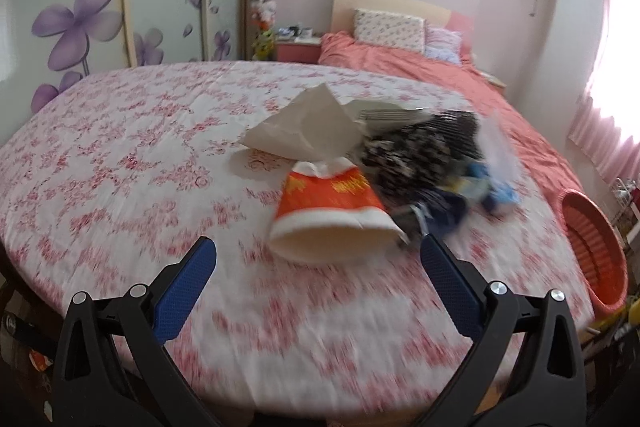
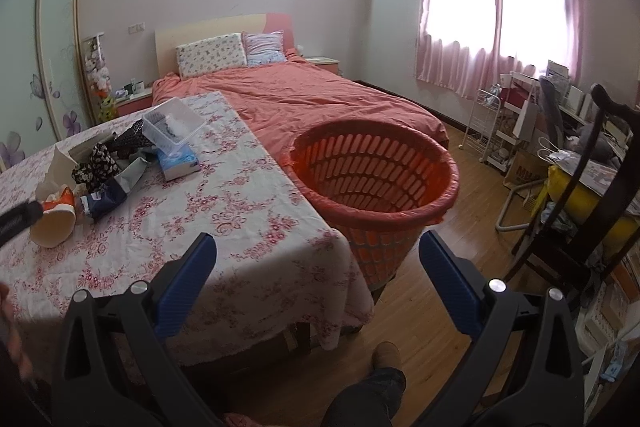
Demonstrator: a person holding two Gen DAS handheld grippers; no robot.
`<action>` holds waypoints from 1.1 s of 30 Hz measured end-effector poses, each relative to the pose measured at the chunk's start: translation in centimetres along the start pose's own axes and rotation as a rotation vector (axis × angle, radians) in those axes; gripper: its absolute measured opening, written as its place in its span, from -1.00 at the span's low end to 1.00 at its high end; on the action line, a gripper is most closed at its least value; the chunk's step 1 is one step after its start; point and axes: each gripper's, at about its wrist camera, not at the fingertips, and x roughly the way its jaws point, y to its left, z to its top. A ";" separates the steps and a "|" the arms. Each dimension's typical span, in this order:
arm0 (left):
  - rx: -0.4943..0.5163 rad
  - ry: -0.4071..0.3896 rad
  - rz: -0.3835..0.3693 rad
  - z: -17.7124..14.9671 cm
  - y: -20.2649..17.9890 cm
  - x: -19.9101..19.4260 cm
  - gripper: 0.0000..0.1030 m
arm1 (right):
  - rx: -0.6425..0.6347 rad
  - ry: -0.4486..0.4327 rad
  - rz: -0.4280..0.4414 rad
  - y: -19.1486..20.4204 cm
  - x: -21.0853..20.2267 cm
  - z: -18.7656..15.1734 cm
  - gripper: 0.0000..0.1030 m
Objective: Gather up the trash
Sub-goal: 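Grasp the orange paper cup with the left gripper while the right grasps the blue snack bag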
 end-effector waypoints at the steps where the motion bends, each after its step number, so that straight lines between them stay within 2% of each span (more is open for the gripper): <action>1: -0.006 0.019 -0.003 0.4 0.1 0.8 0.96 | -0.005 0.003 0.003 0.2 0.2 0.0 0.93; 10: 0.004 0.113 -0.024 1.7 -0.8 5.6 0.93 | -0.039 0.050 0.022 2.6 3.1 0.5 0.93; 16: -0.009 0.172 -0.071 1.1 -0.5 6.6 0.61 | -0.056 0.067 0.030 3.7 4.2 0.7 0.93; 24: -0.007 0.150 -0.105 1.0 -0.1 5.7 0.52 | -0.090 0.071 0.059 5.9 5.1 1.1 0.93; 33: -0.007 0.122 -0.121 1.4 1.9 5.1 0.51 | -0.145 0.041 0.150 10.2 5.5 2.5 0.93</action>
